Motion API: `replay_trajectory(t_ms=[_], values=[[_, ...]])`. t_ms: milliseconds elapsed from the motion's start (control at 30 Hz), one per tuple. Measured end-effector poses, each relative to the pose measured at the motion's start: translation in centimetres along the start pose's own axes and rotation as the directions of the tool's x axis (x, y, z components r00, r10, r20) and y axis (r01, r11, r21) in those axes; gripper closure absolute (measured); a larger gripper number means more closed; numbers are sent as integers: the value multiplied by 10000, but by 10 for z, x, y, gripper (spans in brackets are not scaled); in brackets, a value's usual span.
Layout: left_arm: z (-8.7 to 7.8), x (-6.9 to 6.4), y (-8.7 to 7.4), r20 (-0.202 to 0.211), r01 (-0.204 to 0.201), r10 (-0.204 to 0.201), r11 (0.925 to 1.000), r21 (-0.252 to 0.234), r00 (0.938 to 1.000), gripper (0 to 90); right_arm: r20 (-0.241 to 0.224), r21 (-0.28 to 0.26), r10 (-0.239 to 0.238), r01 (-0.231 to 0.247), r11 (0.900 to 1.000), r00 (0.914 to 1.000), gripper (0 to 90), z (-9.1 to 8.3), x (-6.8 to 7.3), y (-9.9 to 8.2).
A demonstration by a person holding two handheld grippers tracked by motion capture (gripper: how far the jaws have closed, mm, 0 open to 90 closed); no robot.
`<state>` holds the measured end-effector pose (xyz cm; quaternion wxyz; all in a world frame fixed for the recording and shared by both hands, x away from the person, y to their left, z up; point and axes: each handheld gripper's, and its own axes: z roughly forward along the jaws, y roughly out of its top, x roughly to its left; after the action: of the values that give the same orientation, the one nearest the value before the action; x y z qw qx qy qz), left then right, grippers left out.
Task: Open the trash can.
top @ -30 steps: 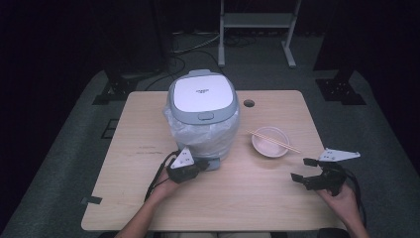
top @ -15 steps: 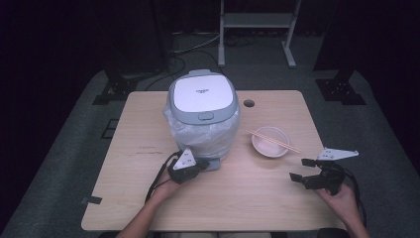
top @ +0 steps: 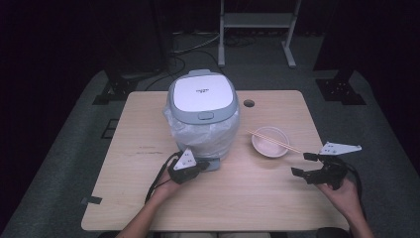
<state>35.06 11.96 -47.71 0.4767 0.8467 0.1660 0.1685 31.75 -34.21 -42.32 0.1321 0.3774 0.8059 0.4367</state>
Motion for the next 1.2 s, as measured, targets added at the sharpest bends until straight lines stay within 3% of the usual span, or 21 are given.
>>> replay_trajectory(t_ms=[567,767,1200], values=[[4,-2,0,-60,-85,87,9994,328,9999,900,-46,82,-228,228,9997,9997,152,7,-1,12],[7,-3,1,-77,-214,220,9969,761,9997,900,-32,158,-280,280,9995,9996,152,7,-1,17],[8,-4,2,-96,-122,131,9957,915,9999,900,-147,211,-519,522,9984,9985,152,15,-1,31]])
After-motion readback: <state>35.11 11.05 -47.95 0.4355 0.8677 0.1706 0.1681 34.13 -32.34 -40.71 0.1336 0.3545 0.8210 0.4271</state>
